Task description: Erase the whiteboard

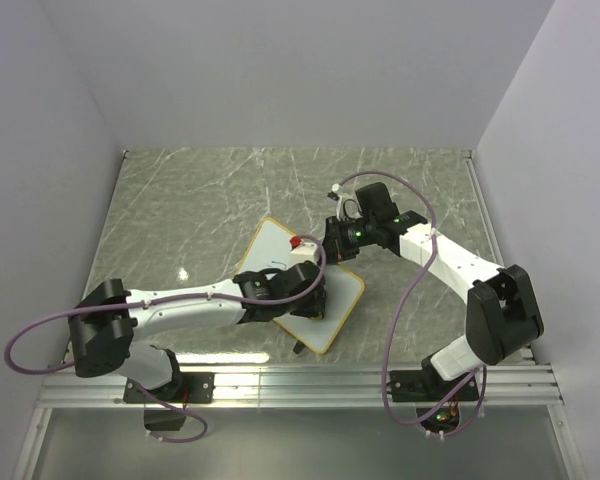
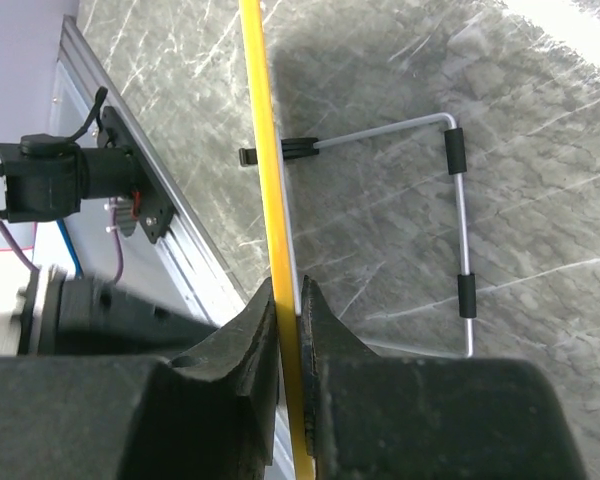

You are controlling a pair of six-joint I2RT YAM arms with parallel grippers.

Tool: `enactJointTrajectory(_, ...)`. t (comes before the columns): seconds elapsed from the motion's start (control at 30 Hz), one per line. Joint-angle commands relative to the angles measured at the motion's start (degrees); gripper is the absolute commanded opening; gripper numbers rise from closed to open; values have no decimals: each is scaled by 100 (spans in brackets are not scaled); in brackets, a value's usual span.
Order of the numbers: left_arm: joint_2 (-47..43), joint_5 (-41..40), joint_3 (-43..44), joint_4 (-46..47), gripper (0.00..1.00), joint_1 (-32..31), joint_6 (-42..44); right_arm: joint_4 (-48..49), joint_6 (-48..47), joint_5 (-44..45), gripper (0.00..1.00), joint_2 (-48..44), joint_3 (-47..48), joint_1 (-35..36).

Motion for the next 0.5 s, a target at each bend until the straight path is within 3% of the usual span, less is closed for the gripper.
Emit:
enactJointTrajectory(0.0, 302, -208, -835, -32, 0, 475, -432, -730, 371, 500, 0, -281, 88, 29)
enactJointTrajectory(0.33, 222, -682, -1108, -858, 0, 721, -1178, -633, 424, 395, 0, -237, 141, 29)
enactJointTrajectory(0.47, 144, -525, -1451, -894, 0, 1089, -1547, -616, 442, 368, 0, -254, 185, 29)
